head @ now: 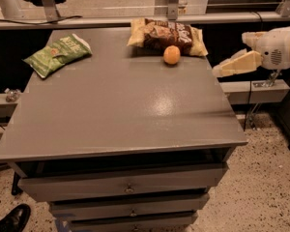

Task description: Move orange near brown chip bag

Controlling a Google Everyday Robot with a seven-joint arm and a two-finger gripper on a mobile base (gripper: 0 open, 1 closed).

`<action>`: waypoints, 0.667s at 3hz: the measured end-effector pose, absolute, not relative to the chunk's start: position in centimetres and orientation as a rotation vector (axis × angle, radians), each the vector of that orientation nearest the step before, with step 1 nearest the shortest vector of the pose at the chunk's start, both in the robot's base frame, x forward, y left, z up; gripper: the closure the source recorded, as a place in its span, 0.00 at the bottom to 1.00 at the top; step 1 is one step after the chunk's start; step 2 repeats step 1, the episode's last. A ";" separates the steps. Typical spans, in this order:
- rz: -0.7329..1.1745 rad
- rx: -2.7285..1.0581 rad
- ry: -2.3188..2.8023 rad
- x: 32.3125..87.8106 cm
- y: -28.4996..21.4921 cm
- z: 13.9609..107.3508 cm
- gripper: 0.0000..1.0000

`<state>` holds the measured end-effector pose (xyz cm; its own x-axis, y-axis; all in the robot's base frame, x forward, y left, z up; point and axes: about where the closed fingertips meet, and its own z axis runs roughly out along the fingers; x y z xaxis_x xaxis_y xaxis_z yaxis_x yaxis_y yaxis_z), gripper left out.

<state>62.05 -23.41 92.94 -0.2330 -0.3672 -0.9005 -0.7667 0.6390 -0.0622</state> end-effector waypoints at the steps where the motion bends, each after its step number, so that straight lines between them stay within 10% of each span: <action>1: 0.492 -1.007 1.810 61.0 -22.9 92.9 0.00; 2: 0.492 -1.007 1.810 61.0 -22.9 92.9 0.00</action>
Offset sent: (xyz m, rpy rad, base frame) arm 0.0000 0.0000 0.0000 0.0000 0.0000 0.0000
